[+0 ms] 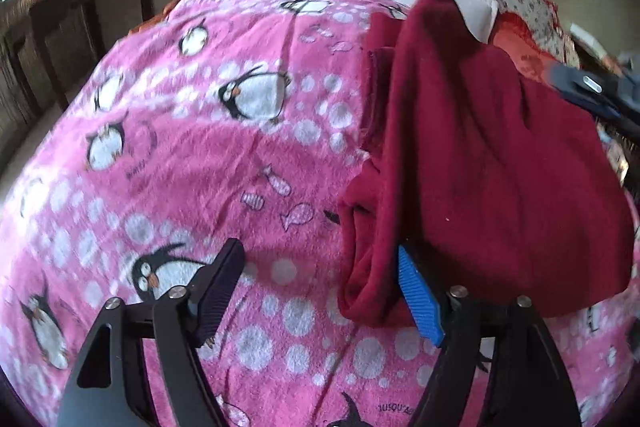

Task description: Fold small clothes

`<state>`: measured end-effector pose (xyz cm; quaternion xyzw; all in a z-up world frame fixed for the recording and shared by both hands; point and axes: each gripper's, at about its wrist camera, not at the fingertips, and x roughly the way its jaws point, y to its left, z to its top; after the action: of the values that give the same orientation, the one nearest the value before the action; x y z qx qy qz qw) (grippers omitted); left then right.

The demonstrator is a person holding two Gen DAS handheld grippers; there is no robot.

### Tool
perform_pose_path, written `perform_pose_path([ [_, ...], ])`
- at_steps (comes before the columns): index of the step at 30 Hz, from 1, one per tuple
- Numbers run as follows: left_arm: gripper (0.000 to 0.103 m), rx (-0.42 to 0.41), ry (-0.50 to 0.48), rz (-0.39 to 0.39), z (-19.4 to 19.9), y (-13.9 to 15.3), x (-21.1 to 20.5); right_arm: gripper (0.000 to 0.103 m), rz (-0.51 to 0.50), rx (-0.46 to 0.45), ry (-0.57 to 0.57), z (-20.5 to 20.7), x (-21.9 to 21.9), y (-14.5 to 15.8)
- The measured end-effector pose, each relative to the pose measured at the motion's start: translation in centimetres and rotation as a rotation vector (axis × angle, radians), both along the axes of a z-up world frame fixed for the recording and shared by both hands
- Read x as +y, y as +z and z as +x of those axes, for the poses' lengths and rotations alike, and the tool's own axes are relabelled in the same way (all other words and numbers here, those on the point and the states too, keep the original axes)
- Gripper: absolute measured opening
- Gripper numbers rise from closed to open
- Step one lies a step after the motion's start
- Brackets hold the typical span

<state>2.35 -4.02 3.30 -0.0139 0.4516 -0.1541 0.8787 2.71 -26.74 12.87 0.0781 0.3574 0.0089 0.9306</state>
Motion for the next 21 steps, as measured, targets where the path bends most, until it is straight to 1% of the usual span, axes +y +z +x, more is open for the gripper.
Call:
perform_pose_path([
  [1, 0.079, -0.001, 0.002, -0.012, 0.0, -0.2, 0.2, 0.030, 0.003, -0.004, 0.007, 1.2, 0.6, -0.1],
  [3, 0.079, -0.001, -0.006, -0.013, 0.0, -0.3, 0.0, 0.030, 0.005, -0.009, 0.019, 3.8, 2.0, -0.4],
  [6, 0.081, 0.006, -0.016, -0.029, 0.2, -0.5, 0.1, 0.030, -0.009, 0.014, 0.033, 7.2, 3.6, -1.3],
  [10, 0.082, 0.021, -0.017, -0.061, 0.5, -0.6, 0.4, 0.030, -0.027, 0.123, 0.036, 11.3, 5.3, -4.6],
  [13, 0.083, 0.023, -0.022, -0.080, 0.4, -0.6, 0.7, 0.030, -0.030, 0.105, 0.028, 11.2, 5.1, -4.6],
  [15, 0.083, 0.022, -0.016, -0.100, 0.3, -0.5, 1.0, 0.030, 0.016, 0.092, 0.022, 10.2, 4.6, -3.7],
  [17, 0.083, 0.020, -0.009, -0.118, 0.2, -0.3, 1.2, 0.037, 0.029, 0.088, 0.028, 9.0, 4.4, -2.7],
  [19, 0.083, 0.006, -0.001, -0.120, 0.0, -0.1, 1.4, 0.061, 0.027, 0.083, 0.042, 8.5, 4.9, -2.1],
  [20, 0.083, -0.002, 0.004, -0.115, 0.0, -0.1, 1.4, 0.064, 0.030, 0.079, 0.052, 8.2, 5.0, -1.8],
  [21, 0.083, -0.006, 0.006, -0.111, -0.1, 0.0, 1.4, 0.064, 0.026, 0.077, 0.060, 7.9, 5.3, -1.6],
])
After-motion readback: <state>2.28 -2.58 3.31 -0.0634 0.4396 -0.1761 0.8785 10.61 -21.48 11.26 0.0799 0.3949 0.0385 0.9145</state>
